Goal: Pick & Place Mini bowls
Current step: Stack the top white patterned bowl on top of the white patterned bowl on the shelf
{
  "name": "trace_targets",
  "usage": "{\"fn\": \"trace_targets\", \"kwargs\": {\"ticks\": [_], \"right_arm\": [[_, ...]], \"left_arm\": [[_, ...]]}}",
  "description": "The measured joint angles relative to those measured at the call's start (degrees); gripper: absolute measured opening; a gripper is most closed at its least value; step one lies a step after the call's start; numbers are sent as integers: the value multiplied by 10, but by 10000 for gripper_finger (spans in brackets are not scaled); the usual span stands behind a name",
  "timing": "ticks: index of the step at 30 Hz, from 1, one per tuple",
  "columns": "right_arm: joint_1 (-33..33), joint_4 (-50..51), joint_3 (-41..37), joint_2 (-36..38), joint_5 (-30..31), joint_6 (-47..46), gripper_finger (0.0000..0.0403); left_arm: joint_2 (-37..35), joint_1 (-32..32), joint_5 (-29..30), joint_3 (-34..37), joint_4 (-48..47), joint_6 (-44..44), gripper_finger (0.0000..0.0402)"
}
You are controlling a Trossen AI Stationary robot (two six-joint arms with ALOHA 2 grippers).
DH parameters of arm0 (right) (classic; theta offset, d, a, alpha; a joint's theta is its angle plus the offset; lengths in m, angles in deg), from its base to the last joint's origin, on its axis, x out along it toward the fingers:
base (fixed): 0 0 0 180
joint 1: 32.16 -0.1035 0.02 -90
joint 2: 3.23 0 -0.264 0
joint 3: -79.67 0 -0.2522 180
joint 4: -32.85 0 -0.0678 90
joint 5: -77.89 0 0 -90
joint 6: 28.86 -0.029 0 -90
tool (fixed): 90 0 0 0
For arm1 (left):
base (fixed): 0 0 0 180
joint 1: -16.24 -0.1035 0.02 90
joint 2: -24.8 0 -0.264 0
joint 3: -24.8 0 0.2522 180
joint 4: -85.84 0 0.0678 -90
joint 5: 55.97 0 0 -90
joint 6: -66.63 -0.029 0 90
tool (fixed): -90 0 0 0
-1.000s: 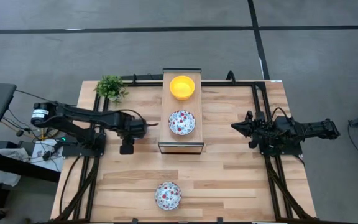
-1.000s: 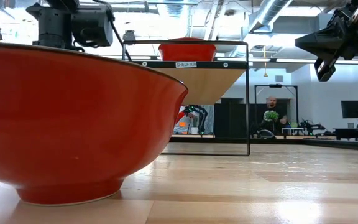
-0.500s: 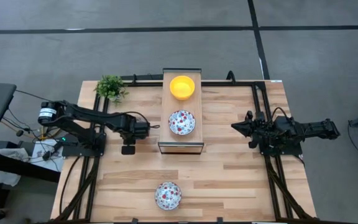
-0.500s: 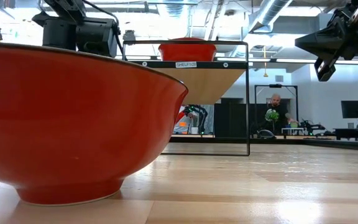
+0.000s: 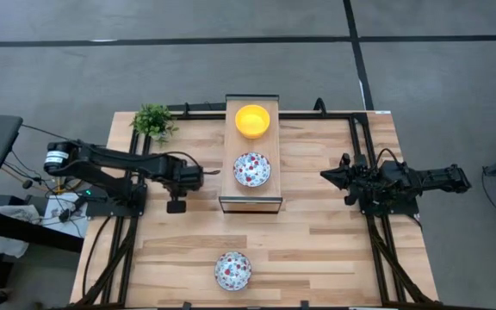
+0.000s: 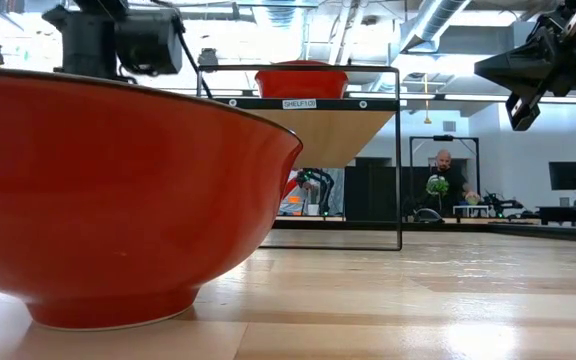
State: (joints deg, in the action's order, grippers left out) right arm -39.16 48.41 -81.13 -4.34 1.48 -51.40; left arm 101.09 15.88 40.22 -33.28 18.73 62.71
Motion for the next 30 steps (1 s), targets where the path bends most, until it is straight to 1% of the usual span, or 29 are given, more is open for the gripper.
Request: {"fn": "trace_targets", "kwargs": {"ticks": [7,11,17,23,30], "right_arm": [[0,0,0,0,0,0,0],[0,0,0,0,0,0,0],[0,0,0,0,9,0,0],[0,0,0,0,44,0,0],[0,0,0,0,46,0,0]], "left_arm": [[-82,5,10,-7,-28,45,9],[-126,22,14,-20,-34,114,9],[-179,68,15,-44,-37,203,9],[-187,107,31,-97,-37,254,9],[-140,139,84,-207,-36,250,9]]}}
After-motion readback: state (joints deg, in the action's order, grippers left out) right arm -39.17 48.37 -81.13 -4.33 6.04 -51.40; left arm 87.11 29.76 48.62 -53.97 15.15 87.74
